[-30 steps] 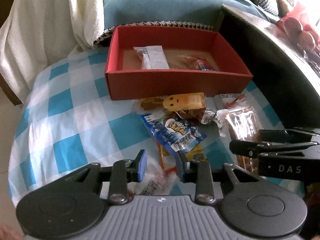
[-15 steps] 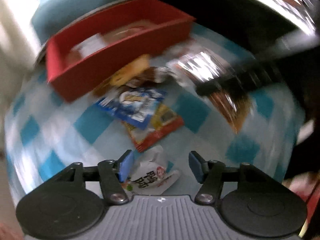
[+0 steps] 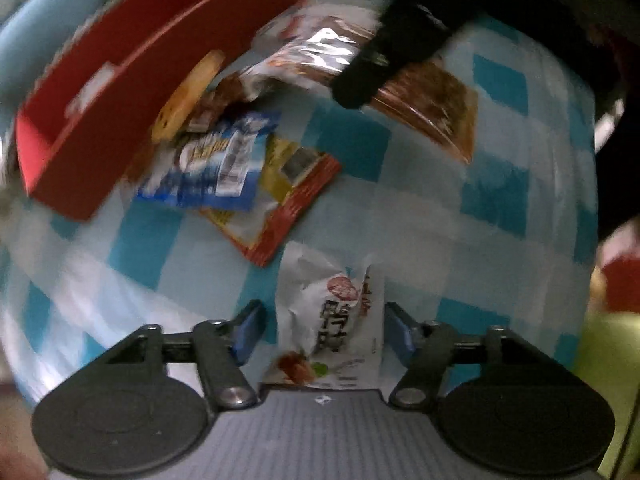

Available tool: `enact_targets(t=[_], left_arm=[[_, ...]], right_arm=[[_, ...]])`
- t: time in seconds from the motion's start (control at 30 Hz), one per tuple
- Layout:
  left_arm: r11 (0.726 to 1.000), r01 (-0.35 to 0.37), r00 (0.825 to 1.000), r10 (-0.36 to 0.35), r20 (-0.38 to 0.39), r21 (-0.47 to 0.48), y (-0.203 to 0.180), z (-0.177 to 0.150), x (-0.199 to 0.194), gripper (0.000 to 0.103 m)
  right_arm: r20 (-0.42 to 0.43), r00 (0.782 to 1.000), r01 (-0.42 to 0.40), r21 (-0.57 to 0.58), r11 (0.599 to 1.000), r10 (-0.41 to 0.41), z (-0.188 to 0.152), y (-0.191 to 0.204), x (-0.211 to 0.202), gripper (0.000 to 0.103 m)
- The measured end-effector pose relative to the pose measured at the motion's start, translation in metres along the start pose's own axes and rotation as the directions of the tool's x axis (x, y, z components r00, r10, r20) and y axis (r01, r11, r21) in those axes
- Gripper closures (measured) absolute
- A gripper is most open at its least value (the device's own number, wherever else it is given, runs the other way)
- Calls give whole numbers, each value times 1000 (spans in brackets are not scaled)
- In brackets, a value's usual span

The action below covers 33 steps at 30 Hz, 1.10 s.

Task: Organize snacks
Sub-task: 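Lift both held packets toward the red box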

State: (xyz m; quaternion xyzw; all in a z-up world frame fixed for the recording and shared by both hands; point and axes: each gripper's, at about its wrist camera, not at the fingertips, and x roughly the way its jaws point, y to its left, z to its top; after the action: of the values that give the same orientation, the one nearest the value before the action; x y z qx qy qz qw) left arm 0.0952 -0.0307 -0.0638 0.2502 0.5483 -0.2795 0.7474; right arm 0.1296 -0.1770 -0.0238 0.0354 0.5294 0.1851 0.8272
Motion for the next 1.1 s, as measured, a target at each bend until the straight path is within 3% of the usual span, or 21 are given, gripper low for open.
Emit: enact_targets(t=[0.2, 0.37, 0.63, 1.1], left_arm=[[991, -55, 998, 59, 28, -124, 3, 6, -6, 57], [978, -30, 992, 54, 112, -206, 7, 10, -27, 57], [963, -15, 971, 78, 227, -268, 13, 21, -55, 57], [914, -58, 929, 197, 314, -402, 54, 45, -70, 57]], right_arm=[[9, 1000, -9, -13, 1000, 9, 2, 4, 0, 28], [32, 999, -6, 2, 1000, 6, 4, -1, -5, 28], [75, 997, 8, 17, 1000, -9, 9, -2, -13, 28], [179, 984, 12, 40, 999, -19, 44, -8, -25, 28]])
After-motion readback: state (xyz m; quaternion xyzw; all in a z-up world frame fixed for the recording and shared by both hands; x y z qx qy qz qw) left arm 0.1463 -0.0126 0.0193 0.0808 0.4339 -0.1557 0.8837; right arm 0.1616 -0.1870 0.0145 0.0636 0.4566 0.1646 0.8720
